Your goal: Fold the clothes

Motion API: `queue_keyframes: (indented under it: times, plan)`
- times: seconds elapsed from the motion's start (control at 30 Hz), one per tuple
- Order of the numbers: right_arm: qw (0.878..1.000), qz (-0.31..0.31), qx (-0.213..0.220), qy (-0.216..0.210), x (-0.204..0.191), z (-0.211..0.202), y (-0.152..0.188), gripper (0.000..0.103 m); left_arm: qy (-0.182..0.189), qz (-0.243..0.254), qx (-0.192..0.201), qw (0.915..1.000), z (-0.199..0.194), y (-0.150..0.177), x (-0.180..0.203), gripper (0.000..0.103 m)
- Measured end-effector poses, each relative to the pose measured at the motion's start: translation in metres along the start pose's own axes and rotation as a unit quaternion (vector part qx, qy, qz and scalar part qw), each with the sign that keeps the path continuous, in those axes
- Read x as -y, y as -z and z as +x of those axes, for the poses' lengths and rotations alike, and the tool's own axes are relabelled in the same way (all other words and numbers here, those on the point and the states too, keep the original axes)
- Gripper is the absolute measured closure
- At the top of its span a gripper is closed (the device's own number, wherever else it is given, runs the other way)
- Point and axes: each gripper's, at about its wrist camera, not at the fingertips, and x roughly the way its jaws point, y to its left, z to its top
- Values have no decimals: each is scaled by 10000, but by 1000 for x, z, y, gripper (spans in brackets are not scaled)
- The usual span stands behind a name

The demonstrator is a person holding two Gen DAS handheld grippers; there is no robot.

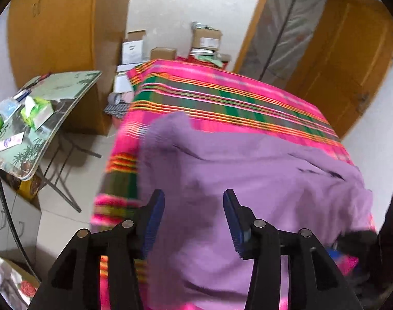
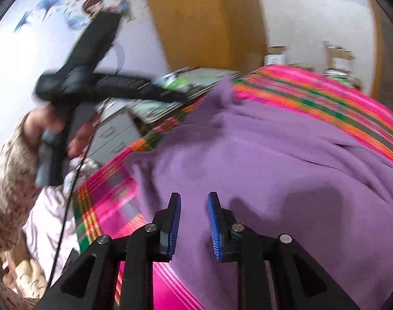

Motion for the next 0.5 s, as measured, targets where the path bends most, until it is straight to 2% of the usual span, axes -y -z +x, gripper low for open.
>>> queue_keyframes:
  times: [0.13,0.27,0.37,0.5]
  plan:
    - [9961,530,374,604,43,-52,28,81,504,215,-1,9985,-3,10,52,53]
    - [9832,1131,695,1251,87,-102,64,81,1042,625,-165,9925,10,16,114,53]
    - [9676,1597,949,1711,120,-145,92,81,1389,859,-304,9861,24,21,152,53]
    - [9410,2177,1197,2299,155,-195,127,81,1758,963,-543,9782,48,21,194,53]
